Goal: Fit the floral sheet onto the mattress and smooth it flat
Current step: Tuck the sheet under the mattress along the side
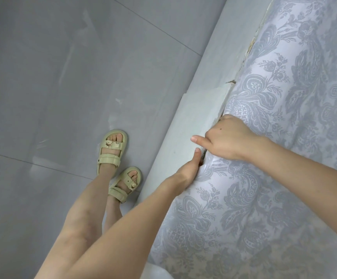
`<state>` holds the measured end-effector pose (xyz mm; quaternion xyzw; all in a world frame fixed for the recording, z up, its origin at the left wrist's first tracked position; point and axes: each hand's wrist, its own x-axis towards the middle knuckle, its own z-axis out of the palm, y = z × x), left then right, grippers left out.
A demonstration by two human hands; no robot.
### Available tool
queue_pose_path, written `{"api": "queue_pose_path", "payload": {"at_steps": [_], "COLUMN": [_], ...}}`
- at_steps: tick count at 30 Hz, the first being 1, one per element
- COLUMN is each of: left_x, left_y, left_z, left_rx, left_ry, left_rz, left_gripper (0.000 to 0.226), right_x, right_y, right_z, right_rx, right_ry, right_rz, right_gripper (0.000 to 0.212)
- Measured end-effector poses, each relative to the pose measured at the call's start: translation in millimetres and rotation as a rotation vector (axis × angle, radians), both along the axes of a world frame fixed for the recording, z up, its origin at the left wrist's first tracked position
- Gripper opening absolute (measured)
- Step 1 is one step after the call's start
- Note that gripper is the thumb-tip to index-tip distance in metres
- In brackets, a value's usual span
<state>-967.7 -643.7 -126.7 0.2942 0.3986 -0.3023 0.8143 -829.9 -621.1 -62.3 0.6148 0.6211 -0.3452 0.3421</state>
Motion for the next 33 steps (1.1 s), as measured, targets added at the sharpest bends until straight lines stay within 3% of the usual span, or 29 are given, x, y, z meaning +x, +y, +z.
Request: {"api": "queue_pose_path", "payload": {"at_steps": [5, 9, 15, 18, 21, 24, 30, 33], "left_x": [12.6, 3.0, 5.7, -15.9, -57.9, -73.1, -50.3, -48.0], "left_y": [-6.6, -20.3, -21.2, -14.7, -31.1, -50.3, -52.1, -48.1], "left_z": [-1.7, -10.6, -13.9, -12.2, -11.5, -1.6, 9.5, 10.8], "left_rx": [-0.133, -0.252, -0.192, -0.112, 0.053, 0.125, -0.166, -0.135], "left_ry": [0.033, 0.078, 0.073, 0.065, 0.177, 0.145, 0.166, 0.087], "left_rz": [0.067, 0.175, 0.07, 0.098, 0.279, 0.155, 0.098, 0.115], "left_gripper": [0.072, 0.069, 0.064, 0.063, 0.06, 0.056, 0.067, 0.065], "right_x": [-10.0, -13.1, -26.1, -25.0, -22.8, -22.9, -25.4, -39.6], "right_y": [1.2, -9.3, -13.2, -13.3, -17.0, -16.6, -18.2, -41.1], "right_z": [-18.4, -5.7, -32.7, -43.0, -43.4, -40.4, -7.5, 9.7], "right_rx": [-0.214, -0.214, -0.264, -0.211, -0.174, -0.144, 0.103, 0.143], "right_ry": [-0.092, -0.082, -0.127, -0.112, -0.103, -0.096, 0.022, 0.103], "right_rz": [0.058, 0.105, 0.13, 0.142, 0.155, 0.131, -0.044, -0.06], "right_gripper": [0.079, 0.081, 0.085, 0.083, 0.083, 0.083, 0.078, 0.083]}}
